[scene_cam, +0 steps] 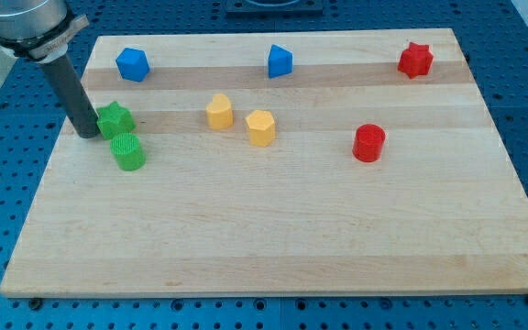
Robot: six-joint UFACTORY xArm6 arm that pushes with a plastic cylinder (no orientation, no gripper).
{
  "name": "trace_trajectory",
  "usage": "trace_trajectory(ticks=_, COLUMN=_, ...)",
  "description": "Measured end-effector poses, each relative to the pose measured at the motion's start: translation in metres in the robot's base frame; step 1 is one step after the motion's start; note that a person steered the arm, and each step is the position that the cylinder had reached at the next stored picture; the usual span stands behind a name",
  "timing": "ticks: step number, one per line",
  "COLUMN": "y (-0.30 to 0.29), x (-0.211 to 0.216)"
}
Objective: Drag the green star closer to the top left side of the green circle
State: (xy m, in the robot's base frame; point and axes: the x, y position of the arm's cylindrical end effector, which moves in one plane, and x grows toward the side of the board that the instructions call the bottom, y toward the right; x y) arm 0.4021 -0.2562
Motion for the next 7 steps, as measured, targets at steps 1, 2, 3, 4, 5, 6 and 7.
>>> trace_trajectory(ticks=1, y=0.006, x=0.0)
trace_trajectory(ticks=2, y=0.006, x=0.0)
trace_trajectory(ticks=3, y=0.006, x=0.0)
trace_trajectory(ticks=4, y=0.006, x=0.0)
trace_trajectory(ticks=5, y=0.006, x=0.0)
trace_trajectory(ticks=6, y=0.007, x=0.003)
trace_trajectory(ticks=7, y=0.024, x=0.046)
